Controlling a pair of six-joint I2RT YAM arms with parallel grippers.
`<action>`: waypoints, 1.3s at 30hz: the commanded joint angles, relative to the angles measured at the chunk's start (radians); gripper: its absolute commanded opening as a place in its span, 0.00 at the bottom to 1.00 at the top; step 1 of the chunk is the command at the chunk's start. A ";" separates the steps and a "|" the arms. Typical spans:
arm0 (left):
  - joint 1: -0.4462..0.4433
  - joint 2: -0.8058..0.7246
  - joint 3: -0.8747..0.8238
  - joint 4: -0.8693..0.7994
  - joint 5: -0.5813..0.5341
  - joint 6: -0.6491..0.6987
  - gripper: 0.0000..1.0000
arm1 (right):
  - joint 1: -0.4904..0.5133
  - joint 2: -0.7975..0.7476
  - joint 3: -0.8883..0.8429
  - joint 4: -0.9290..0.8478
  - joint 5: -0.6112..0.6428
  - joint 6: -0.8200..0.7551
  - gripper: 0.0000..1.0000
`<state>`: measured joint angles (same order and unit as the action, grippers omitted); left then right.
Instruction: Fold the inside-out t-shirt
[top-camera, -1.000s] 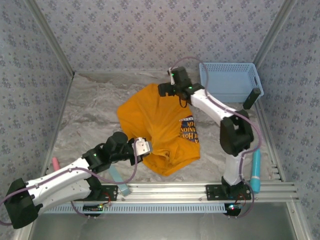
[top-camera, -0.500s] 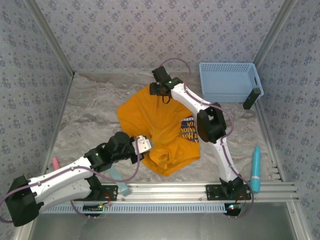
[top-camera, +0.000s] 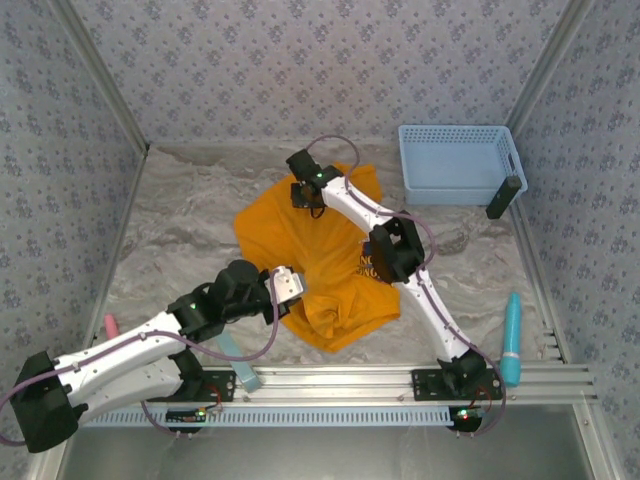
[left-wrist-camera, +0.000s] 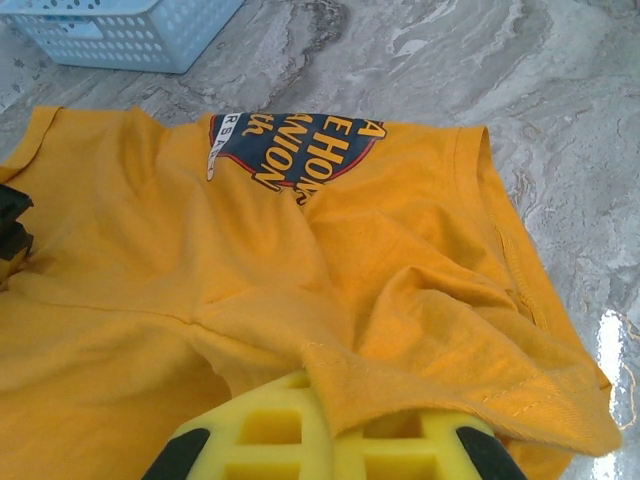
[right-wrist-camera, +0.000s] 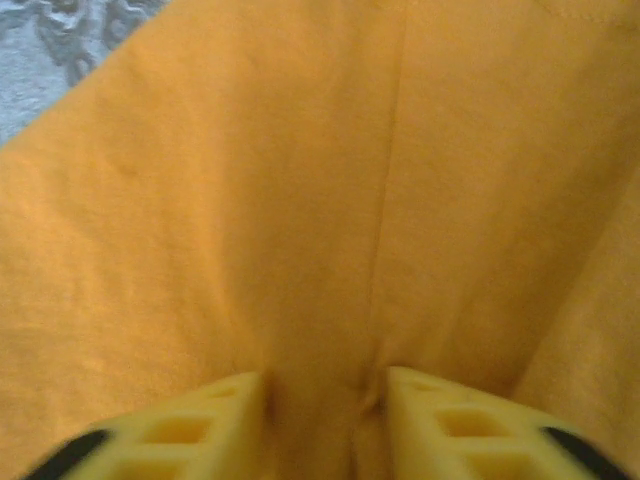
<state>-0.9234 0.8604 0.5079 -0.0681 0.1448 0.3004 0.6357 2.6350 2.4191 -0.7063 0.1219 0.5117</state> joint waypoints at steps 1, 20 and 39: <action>-0.006 -0.014 0.036 -0.006 0.006 -0.023 0.00 | 0.002 0.028 0.057 -0.051 0.059 0.005 0.19; 0.391 -0.124 0.376 -0.340 0.352 0.105 0.00 | -0.092 -0.363 0.080 -0.121 0.116 -0.006 0.00; 0.833 0.381 1.512 -0.696 0.834 0.063 0.00 | -0.033 -1.255 -0.411 -0.154 0.584 0.121 0.00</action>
<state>-0.1112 1.2507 1.9369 -0.6556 0.8307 0.3653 0.5629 1.4876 2.0907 -0.8429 0.5537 0.5682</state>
